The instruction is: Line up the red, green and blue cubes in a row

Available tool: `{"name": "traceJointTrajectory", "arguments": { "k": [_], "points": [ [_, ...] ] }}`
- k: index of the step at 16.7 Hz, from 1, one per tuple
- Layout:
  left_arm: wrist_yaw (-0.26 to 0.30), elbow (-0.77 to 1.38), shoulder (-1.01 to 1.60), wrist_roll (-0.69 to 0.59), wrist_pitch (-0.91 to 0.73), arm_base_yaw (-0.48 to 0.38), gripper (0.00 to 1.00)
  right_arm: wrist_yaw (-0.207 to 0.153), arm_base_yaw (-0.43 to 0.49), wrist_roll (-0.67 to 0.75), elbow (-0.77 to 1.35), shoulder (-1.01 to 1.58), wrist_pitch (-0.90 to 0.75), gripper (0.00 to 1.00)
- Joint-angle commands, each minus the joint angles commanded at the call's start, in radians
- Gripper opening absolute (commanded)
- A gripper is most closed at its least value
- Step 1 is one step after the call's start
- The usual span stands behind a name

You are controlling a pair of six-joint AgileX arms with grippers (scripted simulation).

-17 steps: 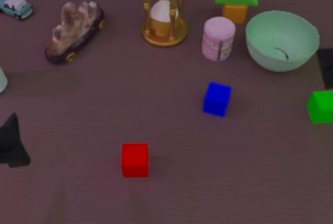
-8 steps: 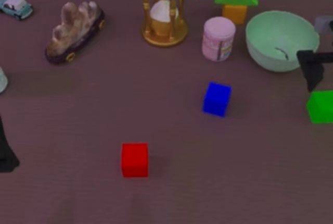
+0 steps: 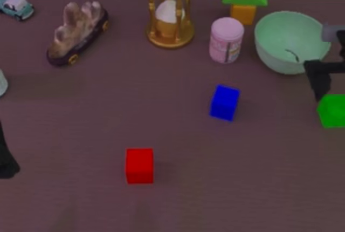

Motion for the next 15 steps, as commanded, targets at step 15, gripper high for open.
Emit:
{"name": "traceJointTrajectory", "arguments": {
  "k": [15],
  "points": [
    [0.0,0.0,0.0,0.0,0.0,0.0,1.0,0.001,0.003,0.005,-0.124,0.077,0.204,0.62]
  ]
}}
